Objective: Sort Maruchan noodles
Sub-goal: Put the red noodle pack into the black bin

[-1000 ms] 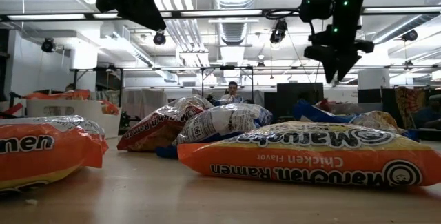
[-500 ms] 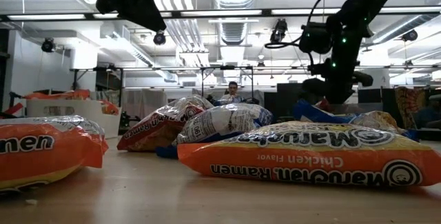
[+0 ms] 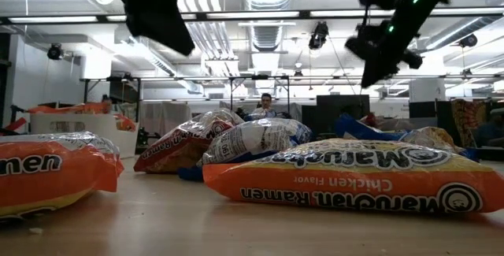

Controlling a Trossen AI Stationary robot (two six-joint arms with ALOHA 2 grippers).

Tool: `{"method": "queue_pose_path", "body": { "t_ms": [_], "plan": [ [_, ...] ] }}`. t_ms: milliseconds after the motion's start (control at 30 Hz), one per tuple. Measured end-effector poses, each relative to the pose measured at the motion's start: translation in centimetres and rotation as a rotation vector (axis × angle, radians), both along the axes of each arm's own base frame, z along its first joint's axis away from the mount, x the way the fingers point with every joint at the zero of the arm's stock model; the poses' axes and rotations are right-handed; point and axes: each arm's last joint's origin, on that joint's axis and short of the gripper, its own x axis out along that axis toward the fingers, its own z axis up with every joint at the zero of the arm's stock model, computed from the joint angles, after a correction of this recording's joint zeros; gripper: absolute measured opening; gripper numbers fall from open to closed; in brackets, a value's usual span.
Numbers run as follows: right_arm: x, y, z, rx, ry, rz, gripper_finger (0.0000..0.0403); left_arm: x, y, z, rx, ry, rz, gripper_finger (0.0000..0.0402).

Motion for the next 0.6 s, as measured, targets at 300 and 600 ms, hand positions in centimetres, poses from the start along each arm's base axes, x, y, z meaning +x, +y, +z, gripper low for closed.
{"method": "queue_pose_path", "body": {
  "t_ms": [300,600],
  "plan": [
    [-0.2,5.6,-0.2,-0.067,-0.246,0.237,0.0013,3.6,-1.0,-6.2,0.013,0.196,-0.066,0.0196],
    [-0.4,8.0,-2.7,-0.074,-0.387,0.352,0.0013,5.1,-1.3,-8.2,0.008,0.213,-0.121,0.0234]
  ]
}}
